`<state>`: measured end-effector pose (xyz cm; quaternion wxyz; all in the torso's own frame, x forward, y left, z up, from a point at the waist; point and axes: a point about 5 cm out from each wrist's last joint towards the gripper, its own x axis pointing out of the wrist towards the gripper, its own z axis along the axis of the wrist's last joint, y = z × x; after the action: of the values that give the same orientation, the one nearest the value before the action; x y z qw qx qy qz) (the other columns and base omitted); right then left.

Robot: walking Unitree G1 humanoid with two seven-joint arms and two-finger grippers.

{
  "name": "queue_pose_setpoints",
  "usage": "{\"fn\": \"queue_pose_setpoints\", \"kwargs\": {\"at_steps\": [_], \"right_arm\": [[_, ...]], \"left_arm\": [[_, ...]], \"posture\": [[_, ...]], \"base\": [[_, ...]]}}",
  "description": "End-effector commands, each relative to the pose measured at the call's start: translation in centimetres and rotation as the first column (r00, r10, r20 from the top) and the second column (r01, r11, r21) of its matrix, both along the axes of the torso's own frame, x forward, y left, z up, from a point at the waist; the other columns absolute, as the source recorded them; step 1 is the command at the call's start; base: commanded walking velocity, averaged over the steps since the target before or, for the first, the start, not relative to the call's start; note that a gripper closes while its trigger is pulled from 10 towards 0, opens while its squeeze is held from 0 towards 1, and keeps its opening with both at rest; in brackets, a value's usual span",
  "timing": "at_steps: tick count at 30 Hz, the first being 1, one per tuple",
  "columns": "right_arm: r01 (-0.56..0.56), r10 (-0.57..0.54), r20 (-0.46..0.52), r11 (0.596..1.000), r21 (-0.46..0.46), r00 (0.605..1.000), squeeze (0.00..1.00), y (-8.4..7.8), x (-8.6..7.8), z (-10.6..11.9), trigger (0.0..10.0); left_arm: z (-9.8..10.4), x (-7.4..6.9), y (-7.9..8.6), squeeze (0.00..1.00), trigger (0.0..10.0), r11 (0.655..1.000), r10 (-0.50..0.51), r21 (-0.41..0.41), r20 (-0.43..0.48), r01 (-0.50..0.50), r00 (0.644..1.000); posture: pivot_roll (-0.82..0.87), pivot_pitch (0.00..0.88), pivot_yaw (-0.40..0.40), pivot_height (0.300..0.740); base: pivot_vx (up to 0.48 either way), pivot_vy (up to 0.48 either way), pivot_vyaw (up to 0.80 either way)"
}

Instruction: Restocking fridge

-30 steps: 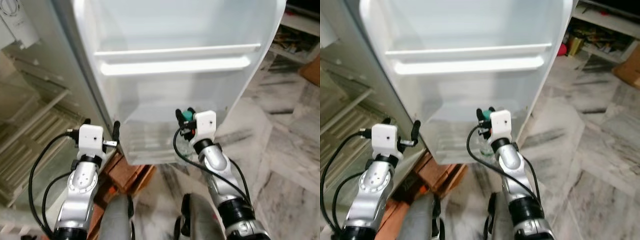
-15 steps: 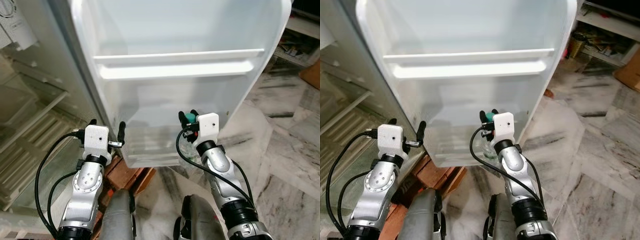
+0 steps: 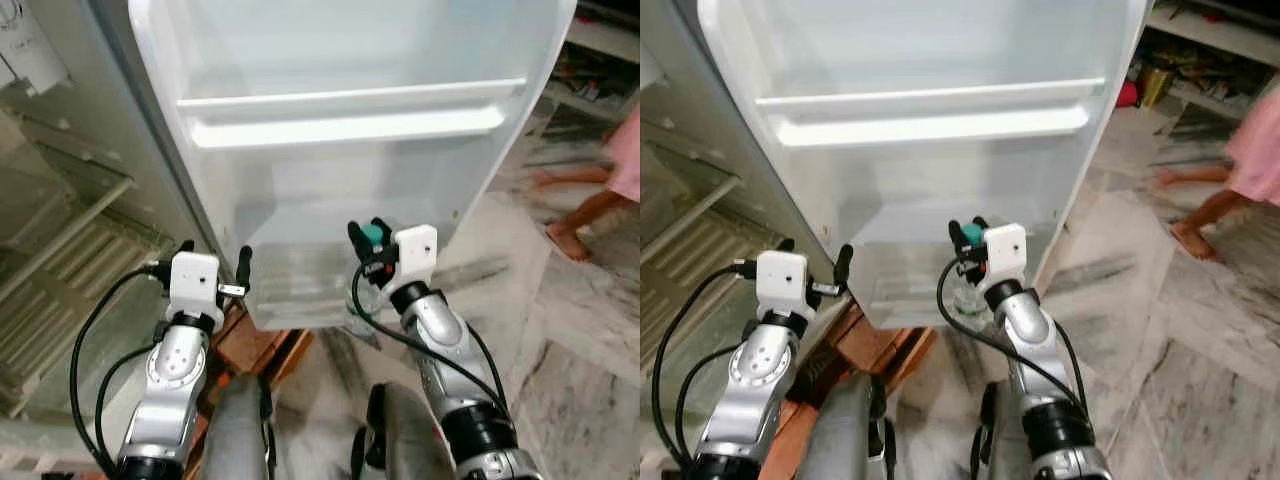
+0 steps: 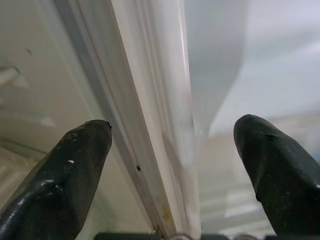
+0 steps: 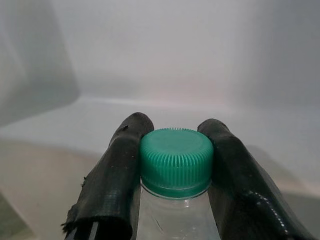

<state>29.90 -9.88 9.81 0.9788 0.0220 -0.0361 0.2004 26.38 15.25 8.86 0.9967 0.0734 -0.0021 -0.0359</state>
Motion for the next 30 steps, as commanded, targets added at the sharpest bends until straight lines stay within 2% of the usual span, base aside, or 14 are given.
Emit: {"fn": "queue_pose_setpoints", "kwargs": {"at_steps": [1,6,8,11,14,15,16,18,22,23,25,30], "right_arm": [[-0.022,0.022,0.028,1.0,-0.005,0.999,0.0,0.2,0.0,0.6,10.0],[-0.047,0.049,0.057,0.998,-0.035,0.997,0.0,0.3,0.3,1.1,10.0],[-0.113,0.122,0.074,0.987,-0.118,0.99,0.0,1.1,0.3,1.1,10.0],[-0.142,0.155,0.102,0.982,-0.125,0.983,0.0,1.8,0.4,1.5,10.0],[-0.168,0.195,0.162,0.972,-0.166,0.967,0.0,2.7,0.6,2.3,10.0],[-0.175,0.213,0.189,0.964,-0.199,0.959,0.0,3.0,0.8,2.7,10.0],[-0.179,0.219,0.193,0.962,-0.206,0.956,0.0,3.0,0.9,2.8,10.0],[-0.179,0.22,0.197,0.961,-0.209,0.955,0.0,2.7,1.3,3.0,10.0],[-0.132,0.177,0.226,0.97,-0.202,0.958,0.0,2.0,1.9,3.4,10.0],[-0.091,0.137,0.234,0.977,-0.195,0.963,0.0,1.6,2.4,3.7,10.0],[-0.08,0.119,0.231,0.982,-0.172,0.966,0.0,1.5,2.7,3.9,10.0],[-0.131,0.172,0.246,0.976,-0.176,0.954,0.0,2.3,2.8,4.1,10.0]], "left_arm": [[0.0,-0.2,0.0,0.0,10.0,1.0,0.001,0.008,-0.004,0.0,1.0],[0.2,-0.2,0.0,0.0,10.0,1.0,0.007,0.008,0.003,-0.007,1.0],[0.2,-0.2,0.0,0.0,10.0,1.0,0.01,0.011,0.001,-0.01,1.0],[0.2,-0.2,0.1,0.0,10.0,1.0,0.017,0.025,-0.001,-0.017,1.0],[0.1,-0.5,0.9,0.0,10.0,0.996,0.06,0.065,-0.008,-0.06,0.998],[-0.4,-1.3,2.0,0.0,10.0,0.991,0.106,0.085,-0.04,-0.103,0.994],[-0.5,-1.6,2.4,0.0,10.0,0.989,0.123,0.09,-0.052,-0.118,0.991],[-1.3,-2.6,3.6,0.0,10.0,0.983,0.164,0.103,-0.1,-0.154,0.981],[-1.6,-3.7,4.6,0.0,10.0,0.979,0.192,0.084,-0.122,-0.183,0.974],[-1.5,-4.1,4.6,0.0,10.0,0.98,0.191,0.075,-0.123,-0.183,0.974],[-1.4,-4.3,4.5,0.0,10.0,0.981,0.186,0.073,-0.121,-0.178,0.975],[-1.1,-4.1,3.7,0.0,10.0,0.985,0.165,0.081,-0.128,-0.155,0.978]], "posture": [[0.1,0.151,0.012,0.596],[0.1,0.161,0.014,0.596],[0.11,0.167,0.014,0.596],[0.11,0.181,0.021,0.596],[0.1,0.189,0.028,0.596],[0.11,0.199,0.031,0.596],[0.11,0.201,0.031,0.596],[0.12,0.206,0.032,0.596],[0.13,0.213,0.031,0.596],[0.14,0.22,0.03,0.596],[0.14,0.222,0.03,0.596],[0.14,0.233,0.033,0.586]], "base": [[0.0,0.0,0.0],[0.0,0.0,0.0],[0.0,0.0,0.0],[0.0,0.0,0.0],[0.0,0.0,0.0],[0.0,0.0,0.0],[0.0,0.0,0.0],[0.0,0.0,0.0],[0.0,0.0,0.0],[0.0,0.0,0.0],[0.0,0.0,0.0],[0.0,0.0,0.0]]}}
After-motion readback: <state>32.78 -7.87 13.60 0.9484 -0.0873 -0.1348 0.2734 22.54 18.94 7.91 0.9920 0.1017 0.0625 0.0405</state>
